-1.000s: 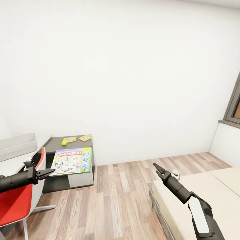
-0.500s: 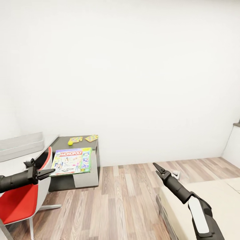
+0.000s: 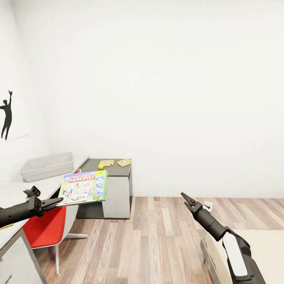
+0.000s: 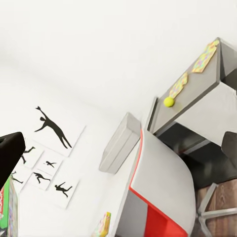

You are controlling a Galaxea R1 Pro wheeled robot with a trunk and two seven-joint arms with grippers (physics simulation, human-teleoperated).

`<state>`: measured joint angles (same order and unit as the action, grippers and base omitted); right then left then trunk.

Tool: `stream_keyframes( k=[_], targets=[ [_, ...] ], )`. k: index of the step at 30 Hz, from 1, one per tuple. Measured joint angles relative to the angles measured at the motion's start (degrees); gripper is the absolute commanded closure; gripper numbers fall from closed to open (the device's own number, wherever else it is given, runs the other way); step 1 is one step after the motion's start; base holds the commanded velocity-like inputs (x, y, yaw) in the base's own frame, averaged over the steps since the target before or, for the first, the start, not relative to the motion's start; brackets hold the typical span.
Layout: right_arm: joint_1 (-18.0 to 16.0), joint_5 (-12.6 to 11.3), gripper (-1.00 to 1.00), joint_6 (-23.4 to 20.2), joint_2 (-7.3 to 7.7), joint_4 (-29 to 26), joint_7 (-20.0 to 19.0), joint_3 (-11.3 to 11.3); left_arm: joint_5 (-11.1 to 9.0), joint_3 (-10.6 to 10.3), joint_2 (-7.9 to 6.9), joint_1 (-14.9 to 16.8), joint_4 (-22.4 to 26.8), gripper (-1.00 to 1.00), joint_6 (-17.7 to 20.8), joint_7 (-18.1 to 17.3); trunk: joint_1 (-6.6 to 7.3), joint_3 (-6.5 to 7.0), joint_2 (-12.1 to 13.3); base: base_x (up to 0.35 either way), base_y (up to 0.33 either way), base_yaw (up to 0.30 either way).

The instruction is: Put all the toys in the child's room - the three board games (two on the bed and one on the table), the two jigsaw puzzles on the table, and the tennis ball on the table - inside the toy box on the table in the child's room.

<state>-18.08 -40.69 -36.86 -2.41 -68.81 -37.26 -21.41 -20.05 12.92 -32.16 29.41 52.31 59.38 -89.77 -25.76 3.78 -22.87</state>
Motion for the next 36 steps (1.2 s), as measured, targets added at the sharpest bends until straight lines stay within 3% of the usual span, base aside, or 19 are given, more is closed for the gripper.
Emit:
stream_keyframes(
  k=[7,19,36],
  targets=[
    [0.0,0.1,-1.00,0.0,0.08,0.0,0.1,2.0,0.1,0.1,0.00,0.0,0.0,1.00,0.0,0.0,0.00,-0.09,0.0,0.000,0.000,0.288],
    [0.0,0.1,-1.00,0.1,0.15,0.0,0.0,2.3,-0.1,0.2,0.00,-0.1,0.0,1.00,0.0,0.0,0.01,-0.31,0.0,0.024,0.000,0.225],
    [0.0,0.1,-1.00,0.1,0.16,0.0,0.0,2.3,-0.1,0.2,0.00,-0.1,0.0,1.00,-0.1,0.0,0.03,-0.33,0.0,0.303,0.000,0.021]
  ],
)
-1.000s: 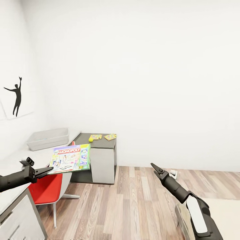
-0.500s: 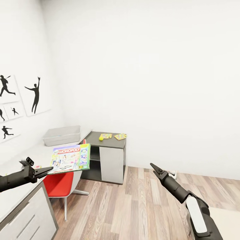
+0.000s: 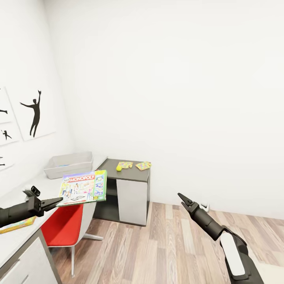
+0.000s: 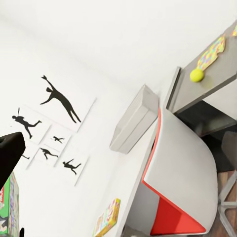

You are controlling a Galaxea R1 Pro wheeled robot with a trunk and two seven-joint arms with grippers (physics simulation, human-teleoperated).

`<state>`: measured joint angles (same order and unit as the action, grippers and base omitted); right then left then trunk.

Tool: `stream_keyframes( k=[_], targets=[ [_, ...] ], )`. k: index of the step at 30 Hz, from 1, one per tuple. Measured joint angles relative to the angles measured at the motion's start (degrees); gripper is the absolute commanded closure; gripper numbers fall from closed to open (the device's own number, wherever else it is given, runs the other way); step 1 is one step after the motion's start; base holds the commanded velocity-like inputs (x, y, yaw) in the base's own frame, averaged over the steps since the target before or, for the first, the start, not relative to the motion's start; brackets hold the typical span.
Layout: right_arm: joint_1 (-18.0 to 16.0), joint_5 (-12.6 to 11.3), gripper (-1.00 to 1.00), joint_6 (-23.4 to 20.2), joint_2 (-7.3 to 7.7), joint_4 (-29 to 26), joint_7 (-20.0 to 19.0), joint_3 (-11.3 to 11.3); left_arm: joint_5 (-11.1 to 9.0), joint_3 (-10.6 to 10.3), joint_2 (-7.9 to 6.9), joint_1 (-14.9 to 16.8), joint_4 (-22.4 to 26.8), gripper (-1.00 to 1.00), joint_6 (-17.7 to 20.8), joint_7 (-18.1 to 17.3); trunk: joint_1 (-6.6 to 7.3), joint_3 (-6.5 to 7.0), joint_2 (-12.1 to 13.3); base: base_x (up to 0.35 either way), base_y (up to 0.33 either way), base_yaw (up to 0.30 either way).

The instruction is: Put all the toys in the child's room - the three board games (two on the bed and one on the table), the two jigsaw puzzles on the table, and the tennis ball on the table - inside the toy box on the table in the child's room.

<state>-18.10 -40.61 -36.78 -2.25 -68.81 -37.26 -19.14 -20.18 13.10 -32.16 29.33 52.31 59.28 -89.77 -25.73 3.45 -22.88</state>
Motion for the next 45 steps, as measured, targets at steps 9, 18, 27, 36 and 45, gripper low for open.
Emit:
stream_keyframes(
  k=[9,18,27,36,45],
  targets=[
    [0.0,0.0,-1.00,0.0,-0.01,0.0,0.1,0.1,0.0,0.0,-0.01,0.0,0.0,1.00,0.0,0.0,0.00,0.00,0.0,0.323,0.000,0.258],
    [0.0,0.0,-1.00,-0.1,0.01,0.0,0.0,0.1,0.0,0.0,0.00,0.0,0.0,1.00,0.0,0.0,0.00,-0.06,0.0,0.323,-0.056,0.113],
    [0.0,0.2,-1.00,-0.6,-0.07,-3.8,0.0,0.4,0.1,0.0,0.00,0.0,0.0,1.00,0.0,0.0,0.00,-0.06,0.0,0.323,-0.083,0.001],
    [0.0,7.6,-1.00,-16.1,-0.91,-19.8,16.1,6.1,0.1,0.0,-0.08,0.0,0.0,1.00,0.0,0.0,0.00,-0.06,0.0,0.322,-0.074,0.000],
    [0.1,8.0,-1.00,-19.8,-0.42,-21.6,24.1,7.0,0.0,-0.1,-0.95,0.0,0.0,1.00,0.0,0.0,-0.01,-0.06,0.0,0.298,-0.009,0.000]
  ],
)
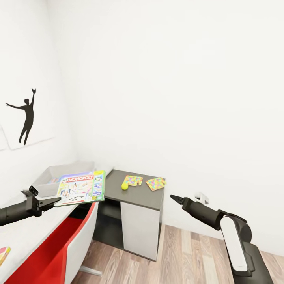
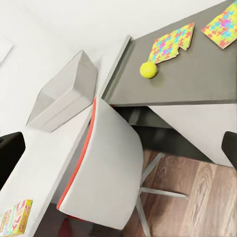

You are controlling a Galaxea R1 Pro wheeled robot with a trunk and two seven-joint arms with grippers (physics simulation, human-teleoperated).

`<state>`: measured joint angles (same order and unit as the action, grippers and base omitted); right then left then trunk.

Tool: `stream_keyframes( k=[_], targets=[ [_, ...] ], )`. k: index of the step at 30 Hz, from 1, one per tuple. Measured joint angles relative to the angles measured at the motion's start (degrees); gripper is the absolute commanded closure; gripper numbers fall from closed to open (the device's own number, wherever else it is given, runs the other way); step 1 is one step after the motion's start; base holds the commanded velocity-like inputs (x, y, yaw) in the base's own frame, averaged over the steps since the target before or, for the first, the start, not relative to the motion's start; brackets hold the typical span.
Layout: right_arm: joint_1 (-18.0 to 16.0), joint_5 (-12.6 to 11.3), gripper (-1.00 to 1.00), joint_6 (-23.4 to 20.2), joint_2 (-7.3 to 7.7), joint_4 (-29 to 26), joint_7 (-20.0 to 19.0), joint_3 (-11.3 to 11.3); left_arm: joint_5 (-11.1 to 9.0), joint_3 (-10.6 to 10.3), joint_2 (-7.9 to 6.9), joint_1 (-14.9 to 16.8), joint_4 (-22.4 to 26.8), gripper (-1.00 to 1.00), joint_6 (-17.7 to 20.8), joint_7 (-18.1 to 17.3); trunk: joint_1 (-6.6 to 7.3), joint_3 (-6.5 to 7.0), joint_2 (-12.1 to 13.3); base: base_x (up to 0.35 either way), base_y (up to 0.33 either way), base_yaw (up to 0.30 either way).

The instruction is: Put all the toys in the child's room - the three board games (two on the bed and one on the table), the two jigsaw puzzles on the table, and the tennis ball on the table - inside the toy box on the table in the child's room.

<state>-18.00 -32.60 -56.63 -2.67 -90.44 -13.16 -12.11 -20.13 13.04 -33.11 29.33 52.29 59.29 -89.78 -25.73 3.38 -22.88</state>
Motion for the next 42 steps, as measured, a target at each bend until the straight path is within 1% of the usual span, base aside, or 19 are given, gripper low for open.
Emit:
stream_keyframes(
  k=[4,7,15,42],
  targets=[
    [-0.1,-0.6,-1.00,-0.1,0.17,-0.1,0.2,-0.1,-0.1,0.0,-0.08,0.0,0.0,1.00,0.0,0.0,-0.01,0.00,0.0,0.200,-0.006,0.103],
    [-0.1,-0.7,-1.00,0.0,-0.14,-0.1,0.4,0.3,-0.2,0.0,-0.10,0.0,0.0,1.00,0.0,0.0,-0.01,0.00,0.0,0.157,-0.109,0.254],
    [-0.1,-0.8,-1.00,0.0,-0.19,-0.1,0.4,0.5,-0.2,0.0,-0.11,-0.1,0.0,1.00,0.0,0.0,0.00,0.00,0.0,0.215,-0.125,0.287],
    [-0.1,-0.8,-1.00,0.4,0.12,-0.1,0.3,0.7,0.0,0.0,-0.11,-0.1,0.0,1.00,0.0,0.0,0.00,0.00,0.0,0.279,-0.003,0.292]
  ],
)
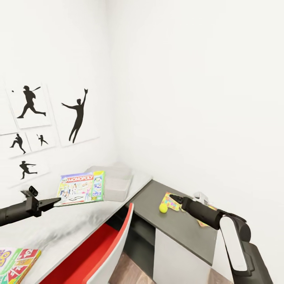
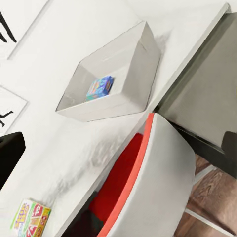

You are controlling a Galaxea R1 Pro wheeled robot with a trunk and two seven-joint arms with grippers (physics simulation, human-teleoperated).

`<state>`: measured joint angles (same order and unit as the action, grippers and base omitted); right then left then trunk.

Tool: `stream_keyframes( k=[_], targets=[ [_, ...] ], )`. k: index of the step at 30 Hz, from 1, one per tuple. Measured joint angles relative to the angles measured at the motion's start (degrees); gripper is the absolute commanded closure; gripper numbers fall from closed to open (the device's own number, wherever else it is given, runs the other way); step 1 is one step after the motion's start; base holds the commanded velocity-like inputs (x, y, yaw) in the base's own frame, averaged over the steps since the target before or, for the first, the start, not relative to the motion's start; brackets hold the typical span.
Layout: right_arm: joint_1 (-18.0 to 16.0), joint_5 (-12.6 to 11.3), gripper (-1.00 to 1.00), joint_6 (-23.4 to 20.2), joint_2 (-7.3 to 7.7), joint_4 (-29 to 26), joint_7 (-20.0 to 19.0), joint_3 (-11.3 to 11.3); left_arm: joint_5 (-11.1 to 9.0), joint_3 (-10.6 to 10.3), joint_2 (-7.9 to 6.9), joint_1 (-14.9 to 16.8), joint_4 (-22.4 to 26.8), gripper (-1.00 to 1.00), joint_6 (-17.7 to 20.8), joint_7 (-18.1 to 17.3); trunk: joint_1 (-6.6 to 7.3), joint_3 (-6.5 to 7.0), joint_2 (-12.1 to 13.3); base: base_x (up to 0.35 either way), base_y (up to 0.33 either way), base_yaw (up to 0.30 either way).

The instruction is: Put all the toys in the child's room - the three board games (two on the bed and one on the table), the two jigsaw puzzles on the table, and the tennis ball on the table - inside the toy box on the table in the child's room.

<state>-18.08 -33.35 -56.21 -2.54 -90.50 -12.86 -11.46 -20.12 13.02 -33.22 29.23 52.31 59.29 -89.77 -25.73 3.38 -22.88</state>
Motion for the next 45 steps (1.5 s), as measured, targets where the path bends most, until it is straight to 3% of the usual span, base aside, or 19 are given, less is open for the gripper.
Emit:
stream_keyframes(
  k=[29,45],
  targets=[
    [0.0,0.0,-1.00,0.1,0.13,0.1,0.0,-0.3,0.0,0.0,0.00,0.0,0.0,1.00,-0.1,0.0,-0.01,0.00,0.0,0.227,-0.030,0.289],
    [0.0,-0.1,-1.00,0.1,0.15,0.1,-0.1,-0.6,0.0,0.0,0.02,0.0,0.0,1.00,-0.1,0.0,-0.01,0.00,0.0,0.135,0.000,0.033]
  ],
)
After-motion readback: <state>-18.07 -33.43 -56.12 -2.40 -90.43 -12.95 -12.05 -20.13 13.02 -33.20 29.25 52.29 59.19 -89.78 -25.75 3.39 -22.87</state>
